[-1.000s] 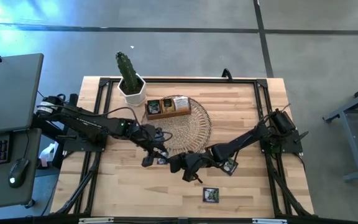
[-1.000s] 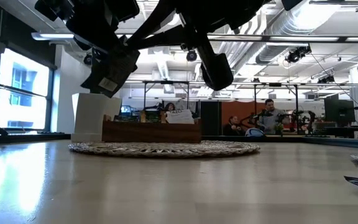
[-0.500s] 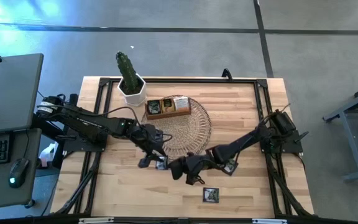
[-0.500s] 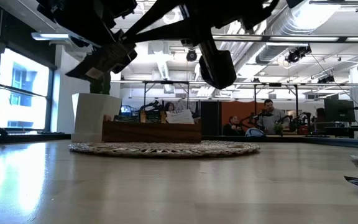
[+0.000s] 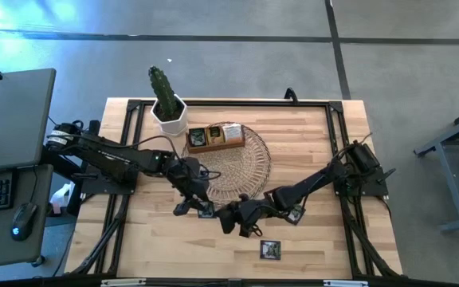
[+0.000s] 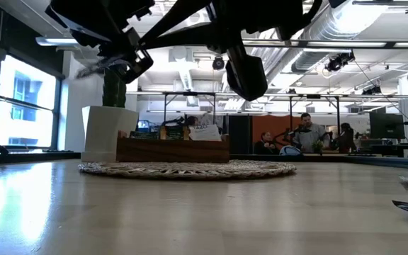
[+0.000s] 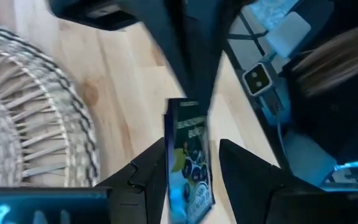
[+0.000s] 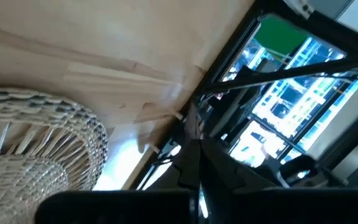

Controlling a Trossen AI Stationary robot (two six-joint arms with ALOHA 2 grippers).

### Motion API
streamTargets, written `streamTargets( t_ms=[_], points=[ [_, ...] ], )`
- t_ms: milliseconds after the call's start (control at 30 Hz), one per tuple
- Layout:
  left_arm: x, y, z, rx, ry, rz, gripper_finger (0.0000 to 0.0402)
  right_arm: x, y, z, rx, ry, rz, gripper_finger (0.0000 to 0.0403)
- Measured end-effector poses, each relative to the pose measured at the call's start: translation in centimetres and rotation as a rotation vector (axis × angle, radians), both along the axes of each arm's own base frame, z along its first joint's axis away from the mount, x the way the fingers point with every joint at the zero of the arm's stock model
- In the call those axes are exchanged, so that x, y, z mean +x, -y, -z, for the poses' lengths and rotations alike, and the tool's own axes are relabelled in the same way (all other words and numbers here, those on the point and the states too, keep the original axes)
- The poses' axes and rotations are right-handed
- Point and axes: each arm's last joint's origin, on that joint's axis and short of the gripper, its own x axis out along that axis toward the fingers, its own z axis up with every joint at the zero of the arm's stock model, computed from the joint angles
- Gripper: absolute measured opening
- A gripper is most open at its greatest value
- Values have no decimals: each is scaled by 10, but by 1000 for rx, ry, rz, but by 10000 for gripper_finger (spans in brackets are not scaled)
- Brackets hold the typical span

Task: Pick & Place Tea
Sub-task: Put the black tea bag into the left section of the wooden organizer

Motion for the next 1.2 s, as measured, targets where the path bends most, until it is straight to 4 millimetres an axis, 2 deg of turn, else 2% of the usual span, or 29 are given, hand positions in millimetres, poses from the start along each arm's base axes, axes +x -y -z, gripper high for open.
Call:
streamTargets(
  t_ms=[133, 333, 500, 667, 800, 933, 1067, 1200],
  points=[
    [0, 1, 0, -10, -2, 13, 108, 0, 1, 0, 10, 3, 26, 1],
    [-1, 1, 0, -30, -8, 39, 10, 0, 1, 0, 73, 4, 57, 7],
    [-1, 1, 0, -17, -10, 23, 21, 0, 2, -1, 145, 13, 119, 22],
    [-2, -1, 3, 8, -42, -15, 3, -3, -5, -2, 263, 38, 237, 42],
    [-2, -4, 5, 48, -81, -149, 2, -10, -13, -9, 469, 49, 323, 56],
    [-5, -9, 2, 119, -73, -284, 1, -14, -10, -14, 625, 153, 565, 66],
    [-14, -19, -9, 274, -27, -556, 1, -18, 2, -13, 592, 332, 856, 68],
    [-35, -32, -30, 426, 54, -859, 0, -18, 15, -13, 559, 429, 997, 66]
  ],
)
